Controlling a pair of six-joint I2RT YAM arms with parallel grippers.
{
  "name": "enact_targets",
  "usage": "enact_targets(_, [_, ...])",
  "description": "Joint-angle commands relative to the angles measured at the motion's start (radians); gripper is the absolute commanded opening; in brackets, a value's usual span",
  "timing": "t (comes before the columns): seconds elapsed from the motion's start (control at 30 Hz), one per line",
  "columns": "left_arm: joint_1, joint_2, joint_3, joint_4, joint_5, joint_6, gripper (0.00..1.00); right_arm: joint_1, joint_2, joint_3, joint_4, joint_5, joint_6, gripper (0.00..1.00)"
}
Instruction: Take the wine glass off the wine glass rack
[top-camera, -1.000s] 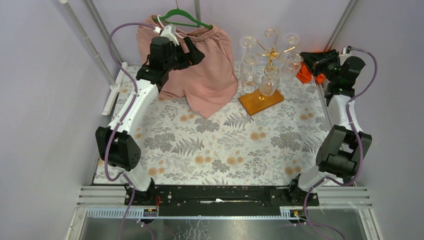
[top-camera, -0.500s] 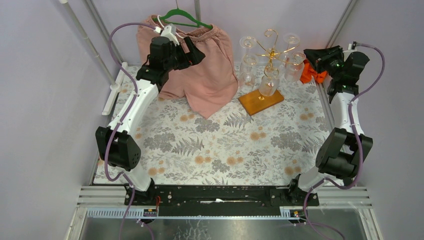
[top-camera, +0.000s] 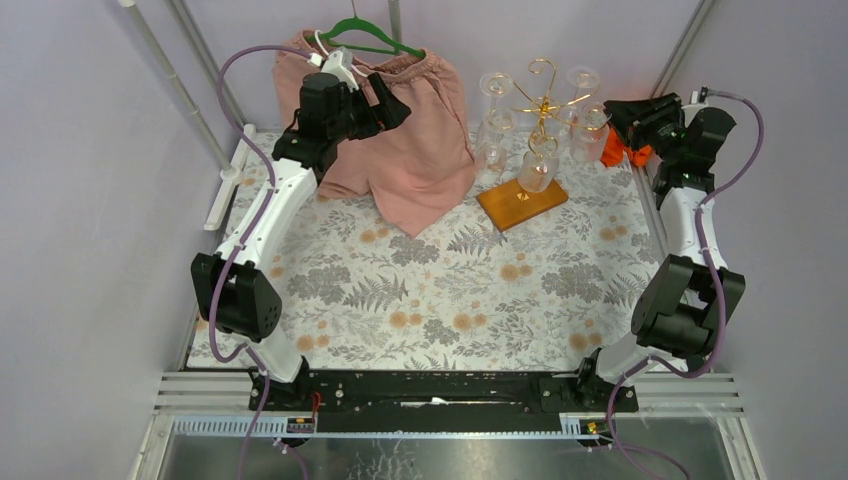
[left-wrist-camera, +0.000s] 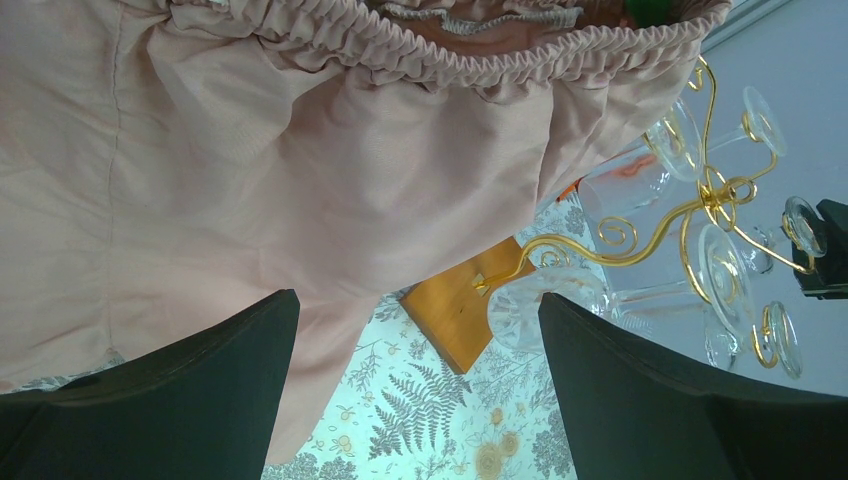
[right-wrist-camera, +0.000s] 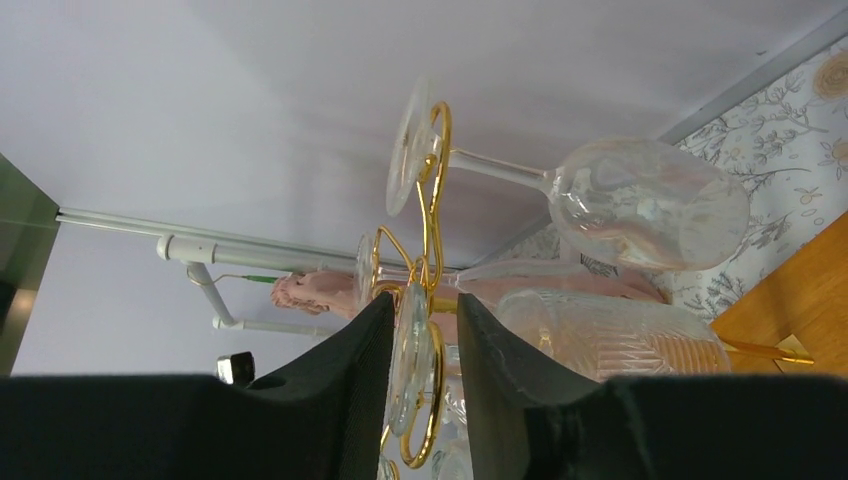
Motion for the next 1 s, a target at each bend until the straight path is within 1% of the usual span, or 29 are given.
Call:
enact_targets(0.0, [0.008, 0.003, -0.017, 0.052, 0.012, -0.004, 0.99, 0.003, -0.025, -0.020, 0.052, -0.039, 0.015, 0.32])
enact_targets(0.17, [0.007, 0.002, -0.019, 0.052, 0.014, -0.005, 0.99, 0.003, -0.032, -0.040, 0.056, -0.033, 0.021, 0.12])
enact_targets(0.27, [0.008, 0.002, -0.023, 0.055, 0.014, -0.007, 0.99, 0.003, -0.034, -0.038, 0.054, -0.030, 0.026, 0.05])
enact_targets(0.3, [0.007, 0.002, -0.024, 0.054, 0.013, -0.007, 0.99, 0.003, -0.034, -0.038, 0.059, -0.029, 0.032, 0.01])
enact_targets(0.33, [0.007, 0.001, -0.025, 0.056, 0.013, -0.007, 0.99, 0.003, -0.033, -0.036, 0.061, -0.029, 0.039, 0.00])
enact_targets(0.4, [0.007, 0.002, -0.026, 0.056, 0.011, -0.007, 0.99, 0.003, -0.038, -0.036, 0.069, -0.024, 0.058, 0.00])
enact_targets(0.6, [0.007, 0.004, -0.029, 0.056, 0.008, -0.002, 0.99, 0.003, -0.059, -0.020, -0.013, 0.019, 0.073, 0.00])
enact_targets(0.8, [0.007, 0.005, -0.023, 0.054, 0.008, -0.001, 0.99, 0.002, -0.106, -0.034, -0.011, 0.061, 0.134, 0.00])
enact_targets(0.97, [0.008, 0.007, -0.018, 0.050, 0.008, 0.001, 0.99, 0.003, -0.121, -0.015, -0.015, 0.049, 0.159, 0.00])
